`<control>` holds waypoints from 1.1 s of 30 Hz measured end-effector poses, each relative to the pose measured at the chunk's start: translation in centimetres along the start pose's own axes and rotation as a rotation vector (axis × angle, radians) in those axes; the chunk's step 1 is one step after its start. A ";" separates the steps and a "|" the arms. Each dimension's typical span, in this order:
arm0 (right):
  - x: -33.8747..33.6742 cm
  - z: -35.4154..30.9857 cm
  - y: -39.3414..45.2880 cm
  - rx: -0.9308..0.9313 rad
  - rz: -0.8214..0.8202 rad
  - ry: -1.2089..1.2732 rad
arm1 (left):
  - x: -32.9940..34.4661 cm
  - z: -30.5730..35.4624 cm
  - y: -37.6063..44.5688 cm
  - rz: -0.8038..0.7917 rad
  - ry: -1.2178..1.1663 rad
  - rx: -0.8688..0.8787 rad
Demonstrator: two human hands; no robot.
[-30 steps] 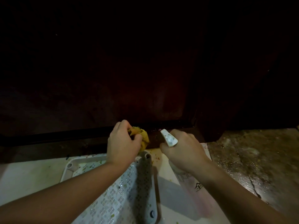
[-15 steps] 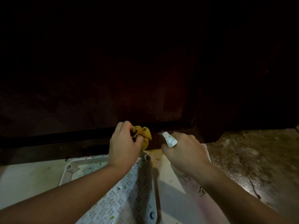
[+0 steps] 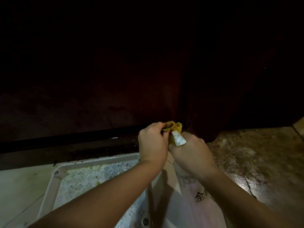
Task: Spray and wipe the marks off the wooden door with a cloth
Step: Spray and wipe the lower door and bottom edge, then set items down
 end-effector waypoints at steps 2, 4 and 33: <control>-0.7 0.6 0.3 0.021 0.005 0.051 | 0.9 0.8 0.2 -0.038 -0.020 0.039; -1.3 1.2 0.5 0.055 0.000 0.088 | 1.4 1.0 0.3 -0.113 -0.021 0.092; -3.0 2.3 -0.8 -0.018 0.202 0.045 | -2.6 -1.1 0.3 -0.085 -0.032 -0.020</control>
Point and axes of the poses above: each hand's wrist, its own y-axis towards the middle knuckle, its own x-axis out of the palm, z = x × y, the point moved 1 cm from there along y, towards the middle knuckle, and after that the axes turned 1 degree about y, right-handed, at the moved point
